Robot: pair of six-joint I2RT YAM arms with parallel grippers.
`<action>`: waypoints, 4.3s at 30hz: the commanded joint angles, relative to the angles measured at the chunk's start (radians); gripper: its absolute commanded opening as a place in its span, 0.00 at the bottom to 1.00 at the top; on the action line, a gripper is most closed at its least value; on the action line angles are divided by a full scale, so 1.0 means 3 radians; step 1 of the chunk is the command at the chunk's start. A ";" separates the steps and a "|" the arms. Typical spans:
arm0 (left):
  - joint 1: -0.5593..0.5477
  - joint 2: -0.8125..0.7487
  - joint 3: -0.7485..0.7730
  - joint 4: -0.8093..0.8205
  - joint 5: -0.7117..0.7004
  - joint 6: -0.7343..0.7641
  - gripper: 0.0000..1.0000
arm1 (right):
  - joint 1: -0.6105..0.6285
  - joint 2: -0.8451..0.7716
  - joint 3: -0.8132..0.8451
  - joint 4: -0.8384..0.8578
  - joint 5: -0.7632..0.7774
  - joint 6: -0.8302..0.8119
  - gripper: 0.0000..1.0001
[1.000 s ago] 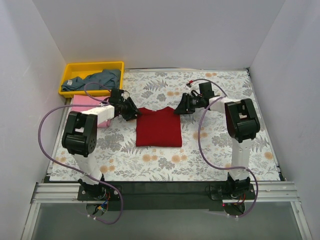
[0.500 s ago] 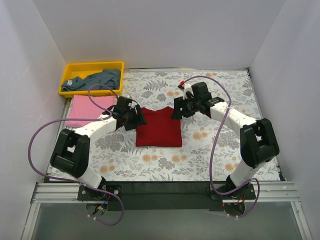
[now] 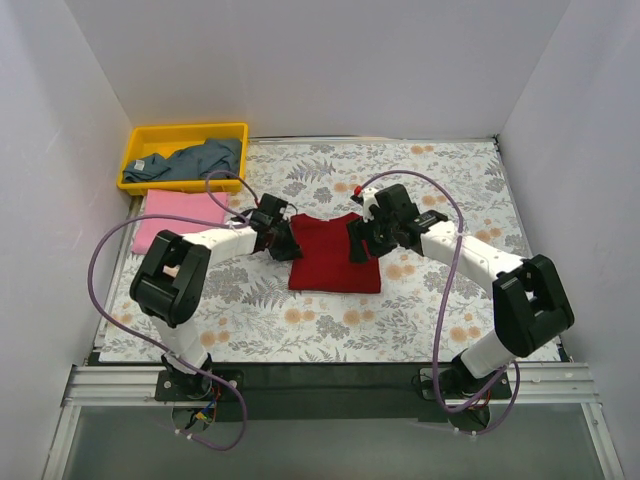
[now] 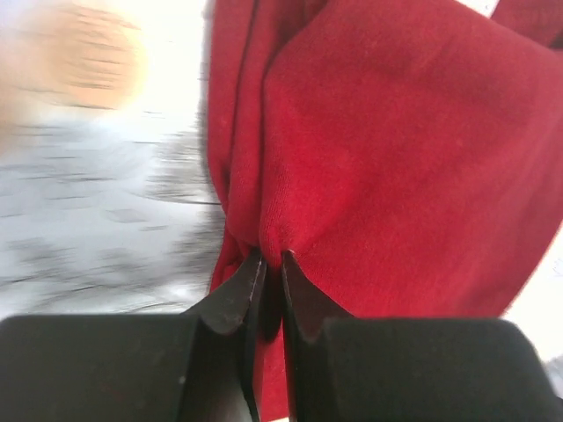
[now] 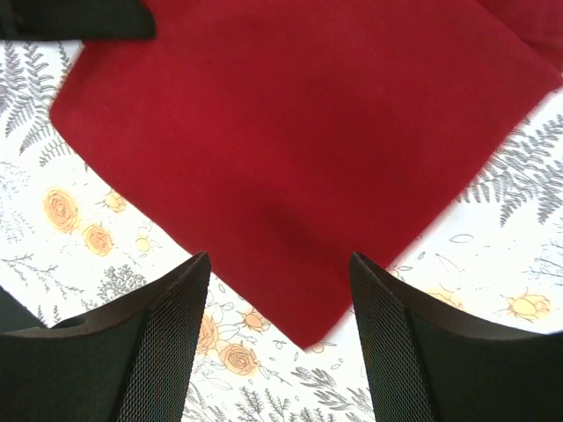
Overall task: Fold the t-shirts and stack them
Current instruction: Neatly place the folded tshirt to the corner
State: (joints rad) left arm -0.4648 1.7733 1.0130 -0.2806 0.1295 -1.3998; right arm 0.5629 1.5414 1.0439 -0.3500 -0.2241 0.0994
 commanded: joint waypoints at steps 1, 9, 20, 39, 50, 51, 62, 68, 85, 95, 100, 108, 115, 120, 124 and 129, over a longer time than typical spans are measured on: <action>-0.0194 0.0066 0.0156 0.0132 0.0330 -0.0298 0.08 | 0.0082 -0.0122 0.0094 -0.0035 0.0256 -0.0081 0.60; -0.0159 -0.0587 -0.0175 0.0143 0.0075 -0.0488 0.34 | 0.0629 0.0088 0.0401 -0.0091 0.0512 -0.0014 0.61; 0.0833 -0.1488 -0.0809 -0.0082 -0.0074 -0.0161 0.98 | 0.1447 0.0900 0.1060 -0.0397 0.1007 -0.0111 0.64; 0.0987 -0.1662 -0.0912 -0.0231 -0.0059 0.0064 0.98 | 0.1867 0.1785 0.1496 -0.1042 0.1887 -0.0413 0.39; 0.0946 -0.1300 -0.0810 -0.0042 0.0468 -0.0125 0.98 | 0.1811 0.1423 0.1531 -0.0792 0.1847 -0.0510 0.01; 0.0931 -0.1258 -0.0774 0.0004 0.0514 -0.0140 0.98 | 0.1795 0.1306 0.1511 -0.0751 0.1791 -0.0490 0.01; 0.0313 -0.0461 -0.0335 0.0311 0.0821 -0.0621 0.98 | 0.1504 0.0548 0.0862 -0.0010 0.1468 -0.0188 0.01; 0.0154 -0.0230 -0.0288 0.0557 0.0826 -0.0938 0.98 | 0.1417 0.0461 0.0652 0.0128 0.1310 -0.0091 0.01; -0.0097 0.0123 -0.0212 0.0654 0.0617 -0.0938 0.33 | 0.1391 0.0415 0.0565 0.0338 0.1085 -0.0019 0.01; -0.0041 -0.0112 0.0355 -0.0259 -0.0573 0.0460 0.00 | 0.1386 0.0257 0.0493 0.0267 0.0977 0.0062 0.64; 0.0117 -0.0261 0.0800 -0.0685 -0.1315 0.1152 0.00 | 0.1391 0.0032 0.0386 0.0063 0.1263 0.0088 0.93; 0.0383 -0.0276 0.1460 -0.1064 -0.1888 0.1960 0.00 | 0.1330 -0.0428 0.0049 -0.0249 0.1790 0.0185 0.98; 0.0577 -0.0353 0.1624 -0.1049 -0.2216 0.2395 0.00 | 0.1197 -0.0607 -0.0095 -0.0444 0.1898 0.0165 0.98; 0.0792 -0.0266 0.1670 -0.0972 -0.2109 0.2651 0.00 | 0.1192 -0.0592 -0.0023 -0.0546 0.1887 0.0109 0.98; 0.0920 -0.0138 0.1736 -0.0921 -0.2129 0.2917 0.00 | 0.1192 -0.0516 0.0104 -0.0643 0.1918 0.0032 0.98; 0.1084 -0.0046 0.1925 -0.0997 -0.2032 0.3071 0.00 | 0.1192 -0.0434 0.0247 -0.0751 0.1944 -0.0014 0.98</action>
State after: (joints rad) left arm -0.1608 1.7702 1.5269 -0.5934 -0.4709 -0.5407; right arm 0.9184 1.4029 1.0534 -0.5499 0.3367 0.1146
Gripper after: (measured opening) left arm 0.099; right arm 0.984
